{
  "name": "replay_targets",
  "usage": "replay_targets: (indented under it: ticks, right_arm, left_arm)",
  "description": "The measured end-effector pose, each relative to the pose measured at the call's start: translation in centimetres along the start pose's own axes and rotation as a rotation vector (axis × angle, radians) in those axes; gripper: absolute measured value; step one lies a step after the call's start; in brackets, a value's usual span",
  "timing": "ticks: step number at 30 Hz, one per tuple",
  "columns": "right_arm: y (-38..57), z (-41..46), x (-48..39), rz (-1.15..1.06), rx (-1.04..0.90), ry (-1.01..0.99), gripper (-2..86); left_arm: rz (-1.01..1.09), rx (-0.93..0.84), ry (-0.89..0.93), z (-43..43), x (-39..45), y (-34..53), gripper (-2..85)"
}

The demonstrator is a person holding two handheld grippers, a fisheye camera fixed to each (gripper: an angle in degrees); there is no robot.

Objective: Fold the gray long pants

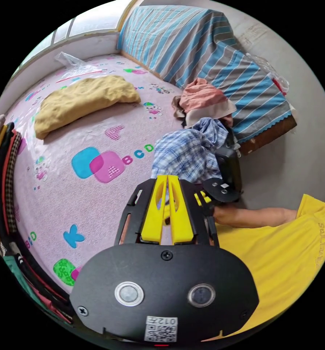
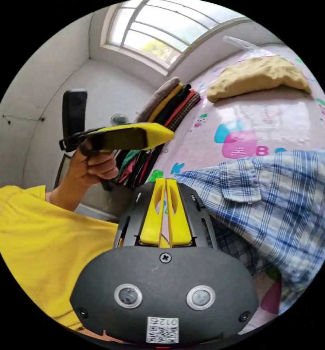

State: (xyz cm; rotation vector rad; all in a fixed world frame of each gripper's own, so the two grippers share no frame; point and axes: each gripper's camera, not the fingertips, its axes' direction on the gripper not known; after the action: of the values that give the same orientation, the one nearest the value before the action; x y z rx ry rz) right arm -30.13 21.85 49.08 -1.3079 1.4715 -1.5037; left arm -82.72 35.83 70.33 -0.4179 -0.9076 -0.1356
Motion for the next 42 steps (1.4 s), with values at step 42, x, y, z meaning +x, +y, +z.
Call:
replay_targets:
  ticks: [42]
  right_arm:
    - [7.6,-73.5,-3.8,0.524,0.991,0.335,1.0]
  left_arm:
    - [0.330,-0.390,0.455,19.5,4.5,-17.9,0.4]
